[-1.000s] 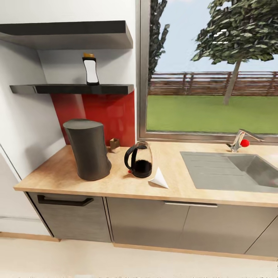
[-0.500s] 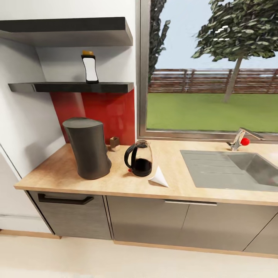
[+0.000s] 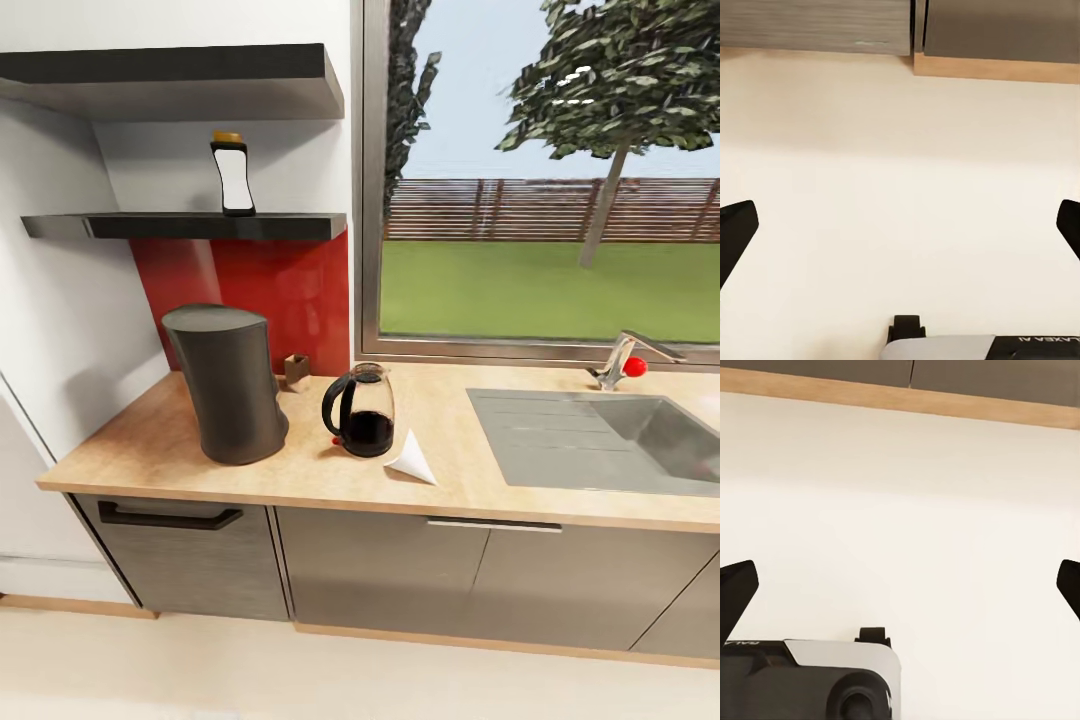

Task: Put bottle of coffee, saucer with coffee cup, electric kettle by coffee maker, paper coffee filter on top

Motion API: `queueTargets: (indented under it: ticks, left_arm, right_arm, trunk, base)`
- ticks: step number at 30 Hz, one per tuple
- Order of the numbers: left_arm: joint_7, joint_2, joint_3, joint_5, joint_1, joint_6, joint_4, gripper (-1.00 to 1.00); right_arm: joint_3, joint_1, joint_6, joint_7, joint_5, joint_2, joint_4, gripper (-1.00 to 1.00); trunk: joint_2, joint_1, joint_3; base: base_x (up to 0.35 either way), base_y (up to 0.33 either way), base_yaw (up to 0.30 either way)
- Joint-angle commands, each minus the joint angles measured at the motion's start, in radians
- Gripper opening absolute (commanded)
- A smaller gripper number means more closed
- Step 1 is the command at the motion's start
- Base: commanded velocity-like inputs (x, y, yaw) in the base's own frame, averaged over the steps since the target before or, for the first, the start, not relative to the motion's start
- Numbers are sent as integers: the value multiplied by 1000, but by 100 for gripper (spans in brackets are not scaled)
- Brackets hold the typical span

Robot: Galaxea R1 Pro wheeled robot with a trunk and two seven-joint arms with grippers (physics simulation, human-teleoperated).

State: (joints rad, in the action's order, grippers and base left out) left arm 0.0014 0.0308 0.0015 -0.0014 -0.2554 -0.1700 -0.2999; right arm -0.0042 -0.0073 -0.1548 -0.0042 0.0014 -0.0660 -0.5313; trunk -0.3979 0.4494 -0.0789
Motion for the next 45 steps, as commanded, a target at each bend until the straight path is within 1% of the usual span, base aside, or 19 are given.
queueTargets:
  ticks: [1,12,19,38,42,45]
  left_arm:
    - [0,0,0,0,-1,-3,1,100]
    - [0,1,0,0,-1,-4,0,100]
    - [0,1,0,0,-1,-3,-1,100]
    - [0,5,2,0,-1,-3,-1,100]
    - [1,10,1,-2,-1,2,1,100]
    - [5,27,1,-4,1,3,26,100]
  right_arm:
    - [0,-1,-3,0,0,0,0,100]
    - [3,-1,-3,1,-1,1,-6,100]
    - [0,-1,-3,1,-1,1,-6,100]
    - [-1,0,-3,1,-1,2,-3,100]
    - [-3,0,-3,1,-1,-1,-4,100]
    - [1,0,-2,1,0,0,-2,100]
  trunk:
    - [-2,1,-2]
    - [-2,1,-2]
    - [-2,1,-2]
    - [-2,1,-2]
    - [-2,1,-2]
    - [-2,1,-2]
  base:
    - [0,0,0]
    - [-9,11,0]
    - [-123,226,0]
    - [-3,307,-249]
    - [0,313,-233]
    - [0,313,-62]
